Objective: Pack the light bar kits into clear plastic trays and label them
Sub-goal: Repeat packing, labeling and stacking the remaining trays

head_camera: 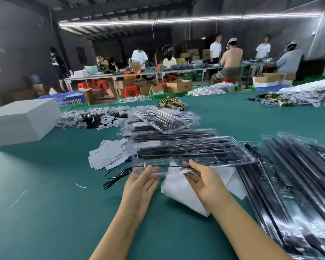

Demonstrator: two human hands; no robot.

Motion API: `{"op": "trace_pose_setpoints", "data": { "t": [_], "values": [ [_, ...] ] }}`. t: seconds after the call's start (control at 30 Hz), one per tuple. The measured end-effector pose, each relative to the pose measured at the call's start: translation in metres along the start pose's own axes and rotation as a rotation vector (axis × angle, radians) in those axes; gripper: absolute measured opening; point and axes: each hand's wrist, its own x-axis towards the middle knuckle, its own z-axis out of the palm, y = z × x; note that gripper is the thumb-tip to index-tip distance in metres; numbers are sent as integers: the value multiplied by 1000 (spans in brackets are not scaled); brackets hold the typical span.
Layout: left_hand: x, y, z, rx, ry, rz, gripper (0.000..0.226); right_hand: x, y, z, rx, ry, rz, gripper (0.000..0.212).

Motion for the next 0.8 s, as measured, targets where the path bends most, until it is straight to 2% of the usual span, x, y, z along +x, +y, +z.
{"op": "trace_pose_setpoints", "data": {
  "t": [0.13,0.27,0.53,0.67,0.8],
  "values": [
    [5,9,-7,-153,143,10,25,2,-8,-6,-21,38,-29,6],
    [9,28,-24,-352,235,38,19,6,-18,-12,-1,47,-56,5],
    [14,48,-47,-373,300,-12,14,14,-25,-25,-39,217,-134,8],
    [13,48,-54,-318,288,39,10,21,-21,-28,-260,431,-249,32],
    [14,44,-50,-201,268,165,14,24,-22,-32,-496,486,-251,43]
  ]
}}
